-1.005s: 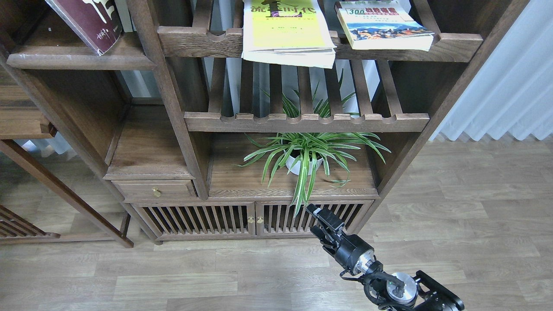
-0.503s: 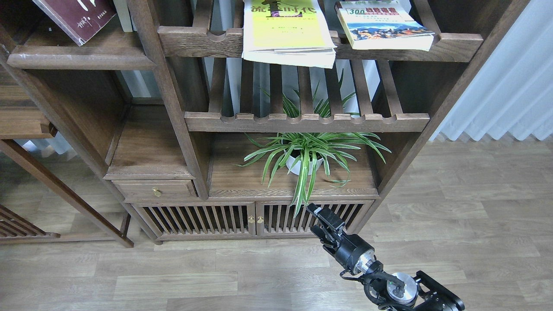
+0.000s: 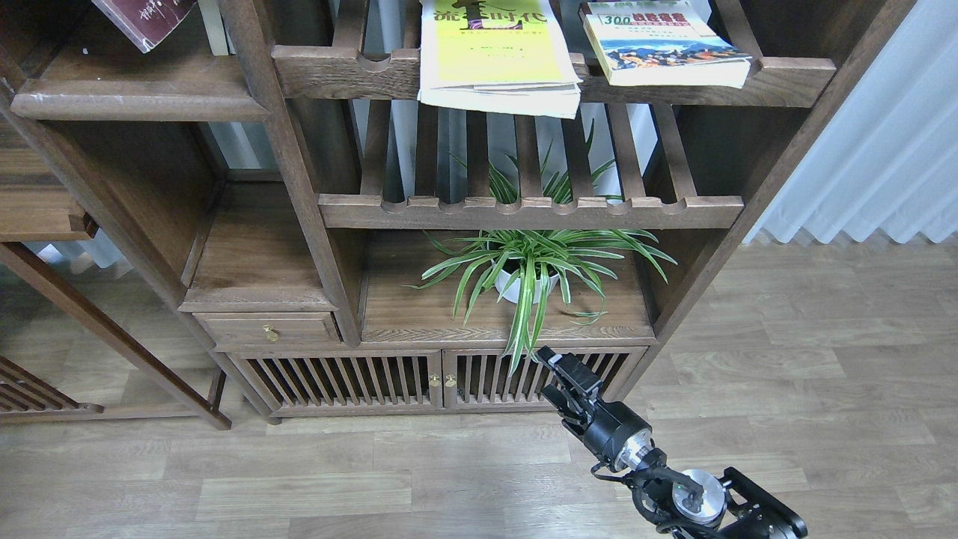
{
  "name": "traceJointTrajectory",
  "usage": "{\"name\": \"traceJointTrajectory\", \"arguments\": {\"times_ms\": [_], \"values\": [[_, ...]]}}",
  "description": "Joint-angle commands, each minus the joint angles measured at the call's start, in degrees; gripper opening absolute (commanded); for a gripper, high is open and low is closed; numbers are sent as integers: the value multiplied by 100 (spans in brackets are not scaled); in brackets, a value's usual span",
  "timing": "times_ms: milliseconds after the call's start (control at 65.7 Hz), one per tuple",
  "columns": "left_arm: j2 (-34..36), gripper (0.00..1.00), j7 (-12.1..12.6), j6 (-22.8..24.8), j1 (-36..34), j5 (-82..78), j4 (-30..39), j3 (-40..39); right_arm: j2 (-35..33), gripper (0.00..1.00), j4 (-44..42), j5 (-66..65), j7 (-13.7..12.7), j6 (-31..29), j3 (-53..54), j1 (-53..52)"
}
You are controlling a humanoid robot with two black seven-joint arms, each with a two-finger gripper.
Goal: Organize books on shelf
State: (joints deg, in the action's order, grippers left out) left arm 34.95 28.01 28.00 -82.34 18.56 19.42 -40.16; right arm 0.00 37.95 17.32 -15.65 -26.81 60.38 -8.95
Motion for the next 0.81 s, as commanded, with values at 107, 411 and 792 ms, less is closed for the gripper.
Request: {"name": "traceJointTrajectory", "arguments": {"times_ms": [107,411,792], "values": [[73,4,-1,0,16,-2,-210,184,0,99,28,0,-8,0,0,-10],[56,7,-1,0,43,7,-210,263,0,99,28,-9,-8,0,0,-10],[11,99,-1,0,-80,-37,-17,623,0,99,28,0,0,0,0,-1]]}}
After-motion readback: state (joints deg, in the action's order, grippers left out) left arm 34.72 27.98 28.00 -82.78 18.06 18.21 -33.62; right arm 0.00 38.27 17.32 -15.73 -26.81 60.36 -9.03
